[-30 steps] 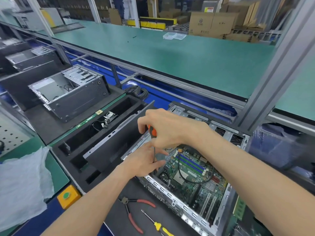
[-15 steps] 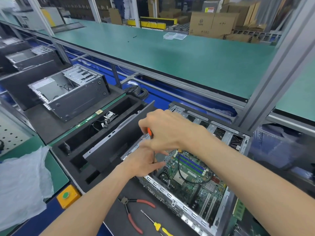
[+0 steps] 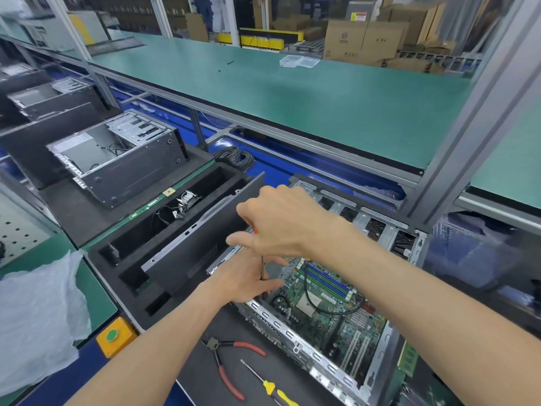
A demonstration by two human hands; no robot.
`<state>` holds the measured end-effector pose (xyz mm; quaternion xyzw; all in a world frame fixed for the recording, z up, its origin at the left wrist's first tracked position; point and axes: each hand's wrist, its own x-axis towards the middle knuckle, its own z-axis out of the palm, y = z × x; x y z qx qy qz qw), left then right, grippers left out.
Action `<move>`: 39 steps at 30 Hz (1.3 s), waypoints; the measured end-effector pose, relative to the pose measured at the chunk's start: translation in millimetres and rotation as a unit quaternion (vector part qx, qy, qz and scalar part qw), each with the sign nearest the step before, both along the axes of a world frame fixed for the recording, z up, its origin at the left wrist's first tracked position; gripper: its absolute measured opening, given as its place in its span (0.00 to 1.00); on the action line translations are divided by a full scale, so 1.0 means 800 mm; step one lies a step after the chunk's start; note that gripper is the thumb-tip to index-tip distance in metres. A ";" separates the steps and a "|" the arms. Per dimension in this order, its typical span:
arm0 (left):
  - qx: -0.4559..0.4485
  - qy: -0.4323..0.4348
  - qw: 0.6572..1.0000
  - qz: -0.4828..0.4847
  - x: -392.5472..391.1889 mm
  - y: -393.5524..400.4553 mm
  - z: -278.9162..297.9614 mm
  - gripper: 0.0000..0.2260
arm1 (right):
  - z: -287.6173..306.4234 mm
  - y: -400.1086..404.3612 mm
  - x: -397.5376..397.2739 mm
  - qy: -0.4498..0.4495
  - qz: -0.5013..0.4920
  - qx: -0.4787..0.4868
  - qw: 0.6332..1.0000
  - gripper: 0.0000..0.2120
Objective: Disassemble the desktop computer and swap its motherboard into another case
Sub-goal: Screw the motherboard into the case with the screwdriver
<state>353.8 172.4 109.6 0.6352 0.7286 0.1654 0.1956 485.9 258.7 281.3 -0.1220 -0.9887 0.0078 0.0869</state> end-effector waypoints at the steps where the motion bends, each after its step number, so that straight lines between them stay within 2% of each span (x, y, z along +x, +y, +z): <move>1: -0.002 0.003 1.000 0.003 0.001 0.000 0.000 0.08 | -0.001 -0.006 -0.003 0.011 -0.004 0.043 0.999 0.20; 3: 0.007 0.003 1.000 0.007 0.002 -0.001 -0.002 0.06 | -0.009 -0.009 -0.008 0.029 0.019 0.028 0.999 0.17; 6: 0.009 0.008 1.000 0.000 0.004 -0.002 -0.001 0.06 | -0.008 0.000 -0.008 -0.004 0.073 -0.071 0.995 0.01; 9: 0.014 -0.013 1.000 0.004 -0.001 0.001 -0.004 0.15 | 0.009 0.011 0.002 -0.064 0.098 -0.197 0.973 0.13; 10: 0.007 -0.015 1.000 0.002 -0.002 0.002 -0.006 0.17 | 0.010 0.014 0.004 -0.065 0.106 -0.217 0.968 0.14; 12: -0.010 -0.015 1.000 -0.002 -0.003 0.005 -0.005 0.18 | 0.009 0.014 0.006 -0.044 0.076 -0.163 0.983 0.07; 13: -0.018 -0.018 1.000 0.002 -0.003 0.005 -0.004 0.18 | 0.005 0.012 0.004 -0.027 0.046 -0.099 0.994 0.09; 14: -0.024 -0.018 1.000 0.005 -0.003 0.005 -0.005 0.18 | 0.002 0.007 0.001 -0.012 0.018 -0.027 0.999 0.16; 15: -0.025 -0.015 1.000 0.004 -0.003 0.006 -0.005 0.17 | -0.001 0.001 -0.002 -0.007 0.002 0.018 1.000 0.20; 16: -0.025 -0.013 1.000 0.003 -0.002 0.005 -0.005 0.14 | -0.004 -0.002 -0.005 0.009 0.005 0.031 0.999 0.19; 18: -0.014 -0.008 1.000 -0.004 0.002 0.002 -0.002 0.07 | -0.009 -0.004 -0.010 0.010 0.028 -0.008 1.000 0.13; 20: -0.006 -0.003 1.000 -0.010 0.004 -0.001 0.003 0.10 | -0.008 -0.001 -0.010 -0.006 0.063 -0.082 0.995 0.02; 23: -0.023 -0.009 1.000 0.002 0.003 -0.001 0.006 0.19 | 0.006 0.005 -0.001 -0.057 0.099 -0.201 0.973 0.14; 24: -0.028 -0.005 1.000 0.001 0.003 0.000 0.006 0.21 | 0.008 0.006 0.002 -0.065 0.101 -0.210 0.970 0.16; 25: -0.028 -0.002 1.000 -0.005 0.003 0.000 0.007 0.22 | 0.009 0.007 0.004 -0.061 0.090 -0.194 0.975 0.14; 27: -0.027 -0.006 1.000 -0.011 0.003 0.002 0.007 0.21 | 0.006 0.007 0.003 -0.034 0.039 -0.088 0.995 0.09; 29: -0.033 -0.008 0.999 -0.026 0.002 0.005 0.008 0.20 | 0.004 0.003 -0.001 -0.024 -0.014 0.005 1.000 0.19; 31: -0.040 -0.008 0.999 -0.031 0.002 0.007 0.004 0.21 | 0.001 0.000 -0.007 -0.016 -0.003 0.019 1.000 0.17; 33: -0.050 -0.006 0.999 -0.014 0.002 0.006 0.002 0.19 | -0.004 0.000 -0.010 -0.021 0.020 -0.020 0.999 0.14; 36: -0.050 -0.017 0.999 -0.006 0.003 0.001 0.003 0.18 | -0.005 0.003 -0.007 -0.040 0.082 -0.102 0.991 0.02; 39: -0.030 -0.015 0.999 0.003 0.003 0.000 0.006 0.20 | 0.006 0.011 0.004 -0.048 0.109 -0.247 0.962 0.15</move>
